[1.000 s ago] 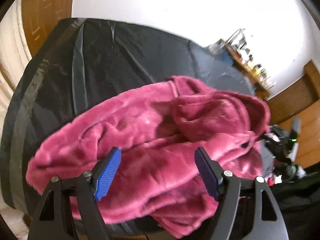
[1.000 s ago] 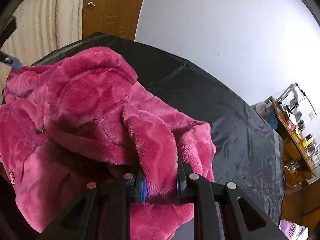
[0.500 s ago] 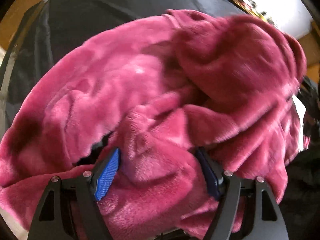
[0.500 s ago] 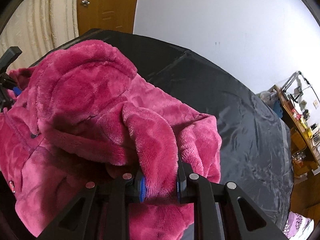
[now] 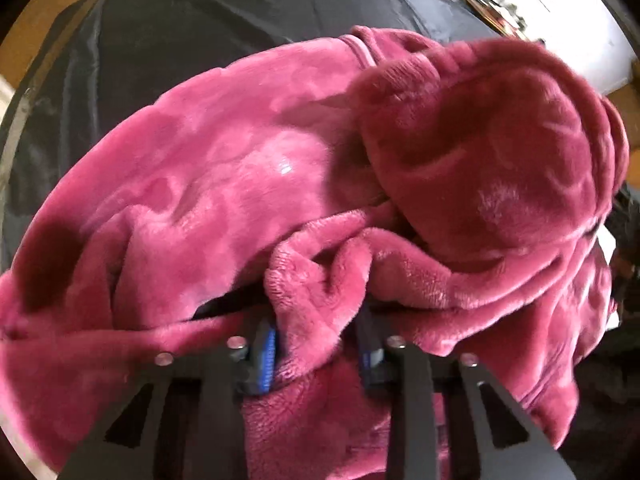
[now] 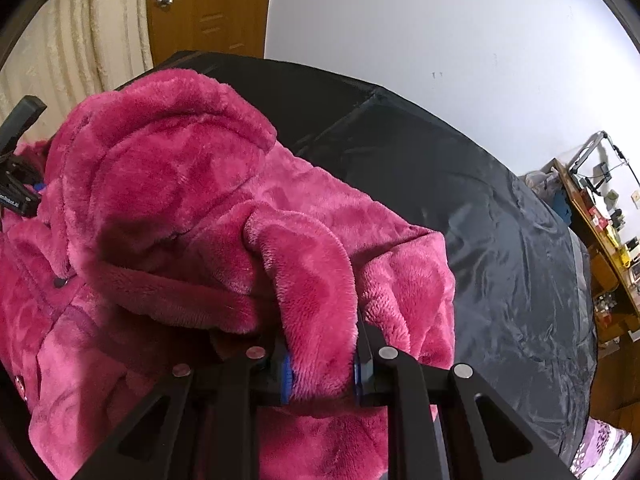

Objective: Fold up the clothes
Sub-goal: 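Raise the fleece high with both grippers, holding it up by two edges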

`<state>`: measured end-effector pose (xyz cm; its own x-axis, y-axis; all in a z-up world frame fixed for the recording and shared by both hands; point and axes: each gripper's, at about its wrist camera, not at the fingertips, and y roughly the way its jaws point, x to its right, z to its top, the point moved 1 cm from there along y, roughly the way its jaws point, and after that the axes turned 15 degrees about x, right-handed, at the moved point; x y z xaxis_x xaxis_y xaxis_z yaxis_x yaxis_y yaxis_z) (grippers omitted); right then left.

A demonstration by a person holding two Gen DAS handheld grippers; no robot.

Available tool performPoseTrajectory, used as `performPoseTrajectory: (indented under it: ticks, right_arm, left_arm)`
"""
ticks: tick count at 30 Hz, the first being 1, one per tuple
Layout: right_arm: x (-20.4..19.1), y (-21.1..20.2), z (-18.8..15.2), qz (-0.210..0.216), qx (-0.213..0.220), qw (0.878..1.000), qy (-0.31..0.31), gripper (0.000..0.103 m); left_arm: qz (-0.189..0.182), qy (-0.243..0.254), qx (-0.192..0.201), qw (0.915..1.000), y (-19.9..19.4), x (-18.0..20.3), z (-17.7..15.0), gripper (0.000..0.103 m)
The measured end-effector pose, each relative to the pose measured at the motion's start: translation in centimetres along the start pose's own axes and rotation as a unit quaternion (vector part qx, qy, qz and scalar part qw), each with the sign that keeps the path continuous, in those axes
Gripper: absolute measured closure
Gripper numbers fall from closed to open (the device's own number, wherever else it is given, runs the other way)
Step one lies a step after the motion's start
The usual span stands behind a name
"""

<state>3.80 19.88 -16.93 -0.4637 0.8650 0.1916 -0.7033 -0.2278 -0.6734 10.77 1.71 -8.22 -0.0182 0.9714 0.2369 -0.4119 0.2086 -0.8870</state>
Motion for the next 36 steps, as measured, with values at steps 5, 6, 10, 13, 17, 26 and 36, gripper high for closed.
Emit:
performPoseTrajectory:
  ticks: [5, 6, 10, 13, 17, 26, 36]
  right_arm:
    - [0.9, -0.9, 1.5, -0.037, 0.039, 0.999, 0.004, 0.082]
    - [1.2, -1.2, 2.1, -0.045, 0.049, 0.998, 0.007, 0.082]
    - [2.6, -3.4, 5.2, -0.081, 0.112, 0.990, 0.006, 0.082]
    - [3.3, -6.0, 8.0, -0.108, 0.172, 0.979, -0.002, 0.082]
    - [4.5, -10.7, 11.6, -0.152, 0.254, 0.955, -0.001, 0.082]
    - [6.7, -22.9, 18.3, -0.217, 0.430, 0.877, 0.004, 0.082]
    - [6.8, -37.8, 20.6, -0.302, 0.603, 0.738, 0.013, 0.082]
  left_arm:
    - [0.005, -0.060, 0.104, 0.9927, -5.7, 0.0, 2.3, 0.083]
    - [0.003, -0.067, 0.137, 0.9883, -7.5, 0.2, 3.0, 0.083]
    - [-0.009, -0.080, 0.263, 0.9615, -15.2, 1.3, 6.3, 0.090]
    - [-0.011, -0.079, 0.333, 0.9395, -19.7, 2.9, 7.4, 0.090]
    - [-0.021, -0.072, 0.414, 0.9072, -24.6, 5.4, 8.3, 0.090]
    - [-0.049, -0.059, 0.575, 0.8142, -36.4, 9.0, 8.2, 0.090]
    - [-0.060, 0.029, 0.733, 0.6768, -49.5, 14.4, 3.7, 0.090]
